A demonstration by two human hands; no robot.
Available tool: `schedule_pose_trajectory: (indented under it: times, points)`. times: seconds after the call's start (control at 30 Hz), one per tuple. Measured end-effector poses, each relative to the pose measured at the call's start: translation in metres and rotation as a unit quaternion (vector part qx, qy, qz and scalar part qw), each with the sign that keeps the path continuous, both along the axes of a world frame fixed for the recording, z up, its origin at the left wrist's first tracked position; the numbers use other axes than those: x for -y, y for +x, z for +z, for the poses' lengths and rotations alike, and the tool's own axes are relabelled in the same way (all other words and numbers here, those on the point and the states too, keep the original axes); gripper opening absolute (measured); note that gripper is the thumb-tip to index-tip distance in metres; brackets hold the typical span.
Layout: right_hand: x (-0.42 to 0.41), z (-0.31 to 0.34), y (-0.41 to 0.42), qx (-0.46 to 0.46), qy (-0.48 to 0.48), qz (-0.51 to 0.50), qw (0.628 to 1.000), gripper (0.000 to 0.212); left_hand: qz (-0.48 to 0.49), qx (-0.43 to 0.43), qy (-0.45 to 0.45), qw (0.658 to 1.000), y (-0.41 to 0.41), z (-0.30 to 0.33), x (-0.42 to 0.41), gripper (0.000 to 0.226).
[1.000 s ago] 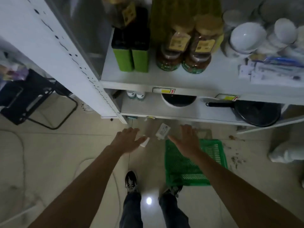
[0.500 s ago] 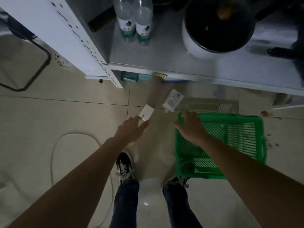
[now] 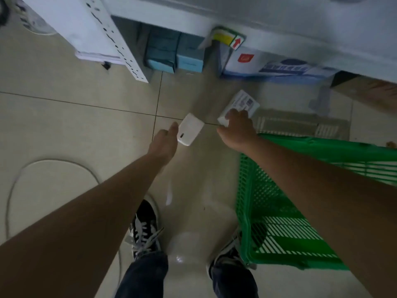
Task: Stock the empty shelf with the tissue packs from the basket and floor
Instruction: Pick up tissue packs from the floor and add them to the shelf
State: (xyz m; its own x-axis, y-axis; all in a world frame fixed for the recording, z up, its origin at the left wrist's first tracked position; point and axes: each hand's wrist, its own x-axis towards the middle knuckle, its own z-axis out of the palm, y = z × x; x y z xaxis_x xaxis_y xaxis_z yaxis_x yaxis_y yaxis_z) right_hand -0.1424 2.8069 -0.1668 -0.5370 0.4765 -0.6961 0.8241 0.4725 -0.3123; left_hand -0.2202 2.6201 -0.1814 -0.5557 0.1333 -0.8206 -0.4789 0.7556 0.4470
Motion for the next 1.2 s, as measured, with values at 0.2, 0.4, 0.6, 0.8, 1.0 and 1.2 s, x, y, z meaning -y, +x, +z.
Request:
schedule_pose_trajectory:
  times: [0.2, 0.4, 0.6, 0.8, 1.0, 1.2]
  points:
    - [0.000, -0.068, -0.016, 0.051, -0.022, -0.302, 0.952, 0.082, 0.102, 0.032, -0.016, 0.994, -0.001, -0.059, 0.004, 0.070]
    - [-0.016, -0.125, -0.016, -0.009, -0.008, -0.520, 0.854, 0.088, 0.200, 0.125, -0.024, 0.971, -0.006, -0.104, 0.008, 0.078]
    - [-0.022, -0.153, -0.011, -0.082, -0.061, -0.610, 0.786, 0.094, 0.396, 0.390, 0.128, 0.821, -0.009, -0.122, -0.006, 0.096]
    - [-0.028, -0.160, -0.013, -0.084, -0.115, -0.622, 0.770, 0.100, 0.490, 0.357, 0.251, 0.754, -0.003, -0.129, -0.031, 0.033]
    - [-0.022, -0.159, -0.014, -0.057, -0.165, -0.610, 0.773, 0.094, 0.423, 0.314, 0.275, 0.804, 0.005, -0.130, -0.013, 0.042]
    - [0.010, -0.144, 0.009, -0.050, -0.199, -0.606, 0.768, 0.083, 0.381, 0.254, 0.241, 0.856, 0.006, -0.124, 0.047, 0.051]
